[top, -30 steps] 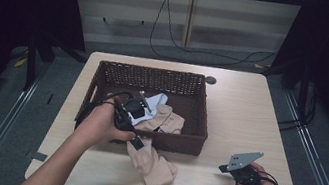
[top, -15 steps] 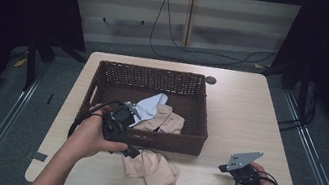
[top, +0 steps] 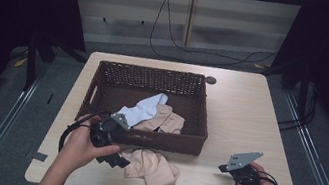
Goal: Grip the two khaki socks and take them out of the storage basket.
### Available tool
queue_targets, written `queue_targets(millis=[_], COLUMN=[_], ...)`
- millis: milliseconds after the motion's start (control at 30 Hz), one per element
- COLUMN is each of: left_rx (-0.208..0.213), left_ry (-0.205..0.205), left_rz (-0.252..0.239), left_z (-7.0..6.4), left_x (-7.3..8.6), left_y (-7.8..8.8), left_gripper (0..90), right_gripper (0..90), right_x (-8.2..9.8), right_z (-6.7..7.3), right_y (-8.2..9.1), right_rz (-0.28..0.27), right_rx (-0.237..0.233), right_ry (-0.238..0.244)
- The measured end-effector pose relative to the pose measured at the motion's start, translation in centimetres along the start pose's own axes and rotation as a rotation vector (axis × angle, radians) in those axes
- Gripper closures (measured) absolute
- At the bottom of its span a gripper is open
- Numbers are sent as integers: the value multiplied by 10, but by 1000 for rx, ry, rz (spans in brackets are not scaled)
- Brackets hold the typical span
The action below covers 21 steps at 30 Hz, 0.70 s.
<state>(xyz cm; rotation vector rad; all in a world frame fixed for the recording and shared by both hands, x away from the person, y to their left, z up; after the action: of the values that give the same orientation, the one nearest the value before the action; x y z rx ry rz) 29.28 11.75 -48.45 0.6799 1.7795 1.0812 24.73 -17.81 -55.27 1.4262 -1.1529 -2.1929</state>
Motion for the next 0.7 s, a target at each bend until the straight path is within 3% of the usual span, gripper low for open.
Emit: queue_targets(millis=[133, 333, 600, 700], left_rx=[5, 24, 38, 43], left_ry=[-8, -16, -61, -50], left_rz=[12, -16, -34, -32], left_z=[-2, -2, 0, 1], left_x=[9, 17, 27, 29], left_y=[-7, -16, -29, -34], left_gripper=[41, 38, 38, 38], right_gripper=[24, 25, 25, 24], right_x=[0, 0, -1, -1], right_z=[0, 0, -1, -1], right_y=[0, 1, 1, 2], right_rz=[0, 2, -7, -8], right_rx=[0, 0, 0, 6], right_ry=[0, -5, -3, -9])
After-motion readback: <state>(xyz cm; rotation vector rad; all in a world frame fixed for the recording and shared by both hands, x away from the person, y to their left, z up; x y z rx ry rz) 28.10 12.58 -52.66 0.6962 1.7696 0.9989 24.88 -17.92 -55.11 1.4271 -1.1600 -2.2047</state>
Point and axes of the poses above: each handheld gripper's, and its own axes: y roughly backward along the jaws, x roughly out of its underside, z roughly to its left, the point moved 10 cm from there along -y, roughly forward along the jaws, and after that the axes turned 1 degree about -x, right-handed, at the moved point
